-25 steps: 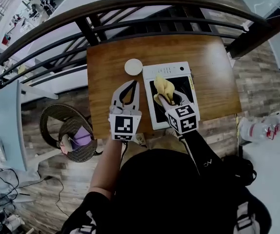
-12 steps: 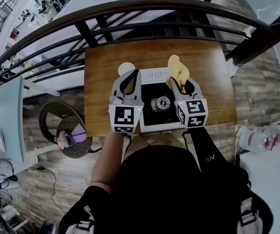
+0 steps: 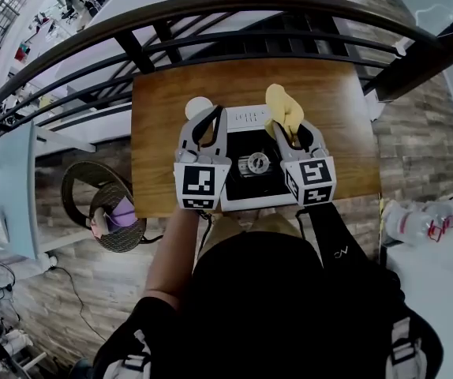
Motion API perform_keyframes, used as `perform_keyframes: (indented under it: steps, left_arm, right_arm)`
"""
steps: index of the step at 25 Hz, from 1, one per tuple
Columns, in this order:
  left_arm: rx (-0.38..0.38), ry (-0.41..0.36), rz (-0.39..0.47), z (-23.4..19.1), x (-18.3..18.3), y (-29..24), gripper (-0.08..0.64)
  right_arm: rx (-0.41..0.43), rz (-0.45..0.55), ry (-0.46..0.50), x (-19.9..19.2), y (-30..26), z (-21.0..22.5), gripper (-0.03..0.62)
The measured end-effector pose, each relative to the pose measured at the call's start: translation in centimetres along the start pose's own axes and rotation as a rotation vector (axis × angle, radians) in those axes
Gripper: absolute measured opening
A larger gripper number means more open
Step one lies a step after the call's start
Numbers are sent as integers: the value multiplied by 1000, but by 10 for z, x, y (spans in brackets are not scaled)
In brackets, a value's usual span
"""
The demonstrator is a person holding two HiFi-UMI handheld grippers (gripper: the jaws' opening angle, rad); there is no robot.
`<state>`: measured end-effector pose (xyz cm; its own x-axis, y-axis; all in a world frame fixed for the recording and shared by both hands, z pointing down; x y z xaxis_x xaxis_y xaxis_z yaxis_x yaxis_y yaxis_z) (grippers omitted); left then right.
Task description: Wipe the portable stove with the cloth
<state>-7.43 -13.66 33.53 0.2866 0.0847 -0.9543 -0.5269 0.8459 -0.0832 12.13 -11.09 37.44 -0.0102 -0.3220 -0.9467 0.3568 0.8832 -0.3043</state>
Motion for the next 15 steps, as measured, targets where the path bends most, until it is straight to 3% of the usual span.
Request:
perform_keyframes:
  steps: [15]
  left_arm:
    - [25,-7,-11,3,0,3,8]
  right_arm:
    - [18,-8,0,-1,5,4,118]
Point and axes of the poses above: the fingertips, and each gripper's own axes: y backward along the fingers, z to its right, x out of its top, the point moved 8 cm from there along y, backward along the fingers, and after that the axes turned 9 degrees about -y, right-handed, at the moved point
